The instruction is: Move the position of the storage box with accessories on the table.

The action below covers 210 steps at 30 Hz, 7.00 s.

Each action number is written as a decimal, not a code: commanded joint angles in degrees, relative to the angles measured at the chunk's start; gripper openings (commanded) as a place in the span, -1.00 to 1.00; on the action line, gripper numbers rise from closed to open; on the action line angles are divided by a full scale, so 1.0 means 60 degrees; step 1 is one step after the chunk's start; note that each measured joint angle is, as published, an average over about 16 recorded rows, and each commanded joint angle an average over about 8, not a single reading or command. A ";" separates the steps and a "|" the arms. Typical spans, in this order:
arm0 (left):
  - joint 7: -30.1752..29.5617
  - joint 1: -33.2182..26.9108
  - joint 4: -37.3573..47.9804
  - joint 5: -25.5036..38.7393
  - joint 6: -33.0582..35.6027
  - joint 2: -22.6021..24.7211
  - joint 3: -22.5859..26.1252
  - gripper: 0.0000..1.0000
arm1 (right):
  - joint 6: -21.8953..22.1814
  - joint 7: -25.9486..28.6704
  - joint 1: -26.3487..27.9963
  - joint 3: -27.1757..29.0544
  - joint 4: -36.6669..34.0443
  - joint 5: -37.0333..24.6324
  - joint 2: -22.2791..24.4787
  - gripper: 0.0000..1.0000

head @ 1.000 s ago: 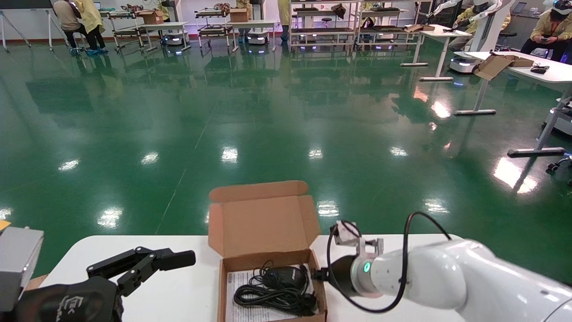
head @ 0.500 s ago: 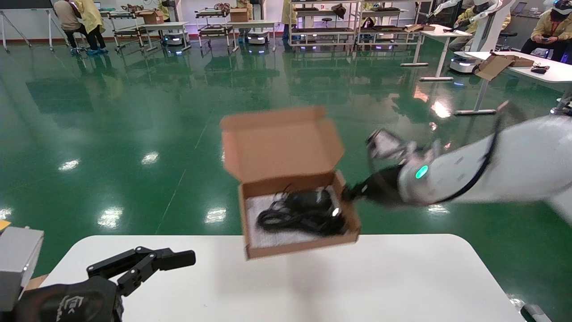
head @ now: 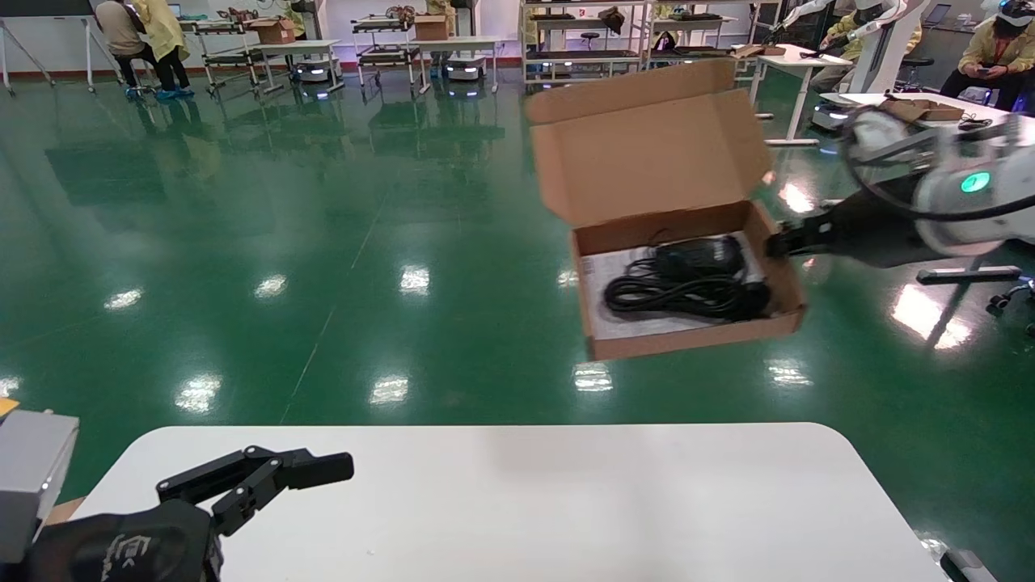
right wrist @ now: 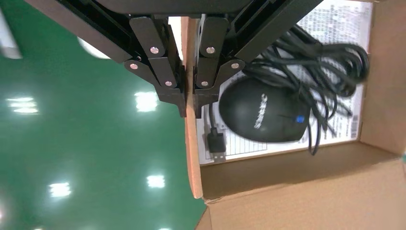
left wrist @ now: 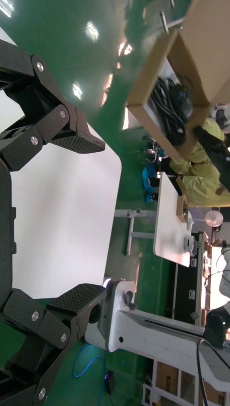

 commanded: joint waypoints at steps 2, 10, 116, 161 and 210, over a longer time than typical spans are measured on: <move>0.0000 0.0000 0.0000 0.0000 0.0000 0.0000 0.0000 1.00 | 0.0212 -0.0526 0.0126 0.0060 -0.0585 0.0029 0.0058 -1.00; 0.0000 0.0000 0.0000 0.0000 0.0000 0.0000 0.0000 1.00 | 0.0131 -0.1354 0.0072 0.0140 -0.1335 0.0128 0.0238 -1.00; 0.0000 0.0000 0.0000 0.0000 0.0000 0.0000 0.0000 1.00 | 0.3426 -0.8979 -0.5548 0.2885 -0.1932 0.4006 0.1462 0.23; 0.0000 0.0000 0.0000 0.0000 0.0000 0.0000 0.0000 1.00 | 0.2207 -0.9822 -0.5130 0.5539 -0.1198 0.7710 0.2174 1.00; 0.0000 0.0003 0.0003 -0.0001 -0.0003 -0.0001 0.0000 1.00 | -0.2560 -0.9773 -0.7625 0.8217 0.4291 0.8267 0.3627 1.00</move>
